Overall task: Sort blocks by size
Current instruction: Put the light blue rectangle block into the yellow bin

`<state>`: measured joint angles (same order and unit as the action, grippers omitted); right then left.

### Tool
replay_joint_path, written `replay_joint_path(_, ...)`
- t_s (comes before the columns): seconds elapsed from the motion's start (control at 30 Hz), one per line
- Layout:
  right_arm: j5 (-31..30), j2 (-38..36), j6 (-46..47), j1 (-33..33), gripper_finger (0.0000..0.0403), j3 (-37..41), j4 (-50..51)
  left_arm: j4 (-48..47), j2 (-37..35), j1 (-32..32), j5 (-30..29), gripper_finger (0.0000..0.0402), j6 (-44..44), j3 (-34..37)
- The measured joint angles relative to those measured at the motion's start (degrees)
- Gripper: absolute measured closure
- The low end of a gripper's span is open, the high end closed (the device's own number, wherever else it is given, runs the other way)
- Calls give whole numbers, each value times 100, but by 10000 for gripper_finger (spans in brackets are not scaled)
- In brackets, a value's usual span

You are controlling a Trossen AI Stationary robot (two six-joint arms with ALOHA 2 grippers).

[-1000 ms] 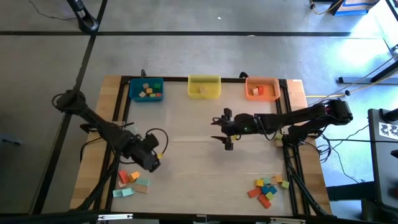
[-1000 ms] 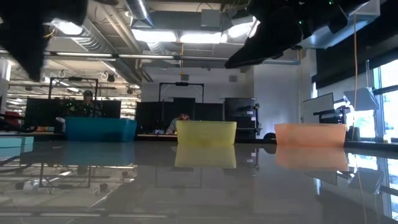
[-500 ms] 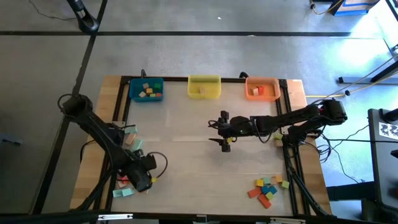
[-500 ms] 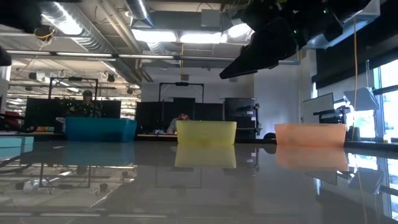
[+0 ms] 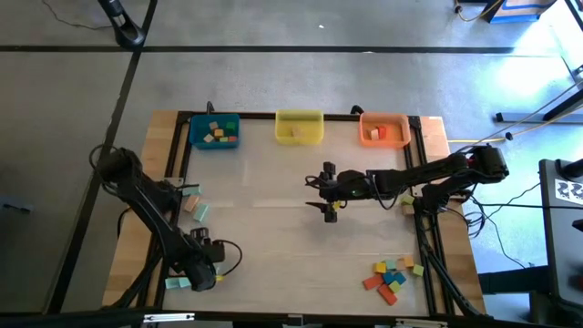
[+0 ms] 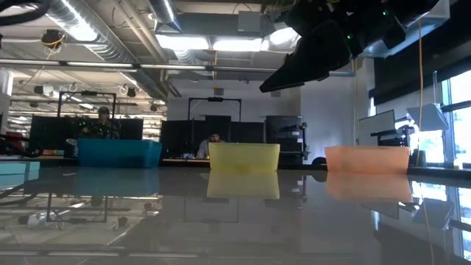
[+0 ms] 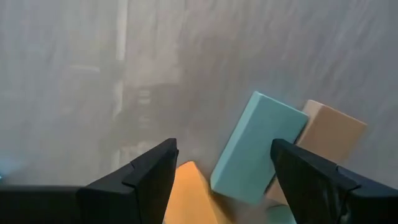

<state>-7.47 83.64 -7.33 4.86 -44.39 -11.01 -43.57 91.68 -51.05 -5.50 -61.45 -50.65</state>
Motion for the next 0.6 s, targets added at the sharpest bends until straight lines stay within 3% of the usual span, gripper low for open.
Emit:
replay_joint_path(0.1, -6, 0, 0, 0, 127, 1, -1, -46, 41, 19, -96, 151, -2, -2)
replay_joint_path(0.3, -8, 0, -2, 0, 127, 0, 1, -88, 29, 296, -1006, 151, -91, 15)
replay_joint_path(0.6, -98, 0, -2, 0, 127, -1, 1, 86, -28, 541, -842, 151, 744, -134)
